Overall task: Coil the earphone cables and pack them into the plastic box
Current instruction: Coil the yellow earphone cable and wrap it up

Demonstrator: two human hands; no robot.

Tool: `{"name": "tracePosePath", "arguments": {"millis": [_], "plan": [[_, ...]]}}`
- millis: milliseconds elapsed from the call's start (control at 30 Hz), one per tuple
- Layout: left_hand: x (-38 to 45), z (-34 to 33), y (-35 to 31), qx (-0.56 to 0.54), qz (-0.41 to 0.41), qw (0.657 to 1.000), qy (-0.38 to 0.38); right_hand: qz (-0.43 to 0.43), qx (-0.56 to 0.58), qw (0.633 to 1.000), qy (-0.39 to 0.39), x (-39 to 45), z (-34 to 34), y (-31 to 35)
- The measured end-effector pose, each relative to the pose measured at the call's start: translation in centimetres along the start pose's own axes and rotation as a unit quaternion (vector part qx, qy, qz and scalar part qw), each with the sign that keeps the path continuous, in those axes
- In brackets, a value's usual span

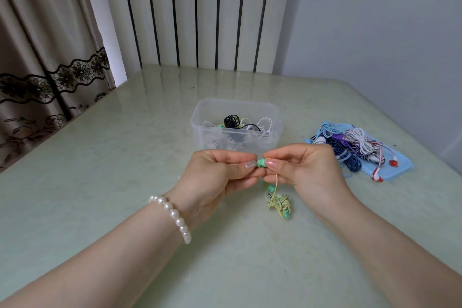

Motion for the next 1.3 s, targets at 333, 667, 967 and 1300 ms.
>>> {"name": "tracePosePath", "arguments": {"millis": [333,667,967,1300], "plan": [[-0.4,-1.0,0.5,-0.069,0.028,0.997,0.029,0.124,-0.084,0.987,-0.06,-1.0,0.5,1.8],[-0.4,-0.9,-0.6,0.007,-0.045,0.999,0.02,-0.021,0.037,0.999,-0.023,0.1,0.9,-0.6],[0.0,-0.6,0.1,-0.057,0.007,0.998,0.029,-0.061,0.135,0.989,-0.011,0.1,0.4,-1.4],[0.2,-1.4,0.2,-0.042,-0.004,0.997,0.068,-0.156,0.221,0.961,0.06,-0.6,-1.6,-2.4]]}}
Point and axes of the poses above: each hand's wrist, its own x-axis towards the middle knuckle, its own z-axis out of the back of the hand, y = z × x, the point moved 10 cm from there along x, towards the middle knuckle, and after that the axes turned 8 degrees about x, right-handed, at the moved point
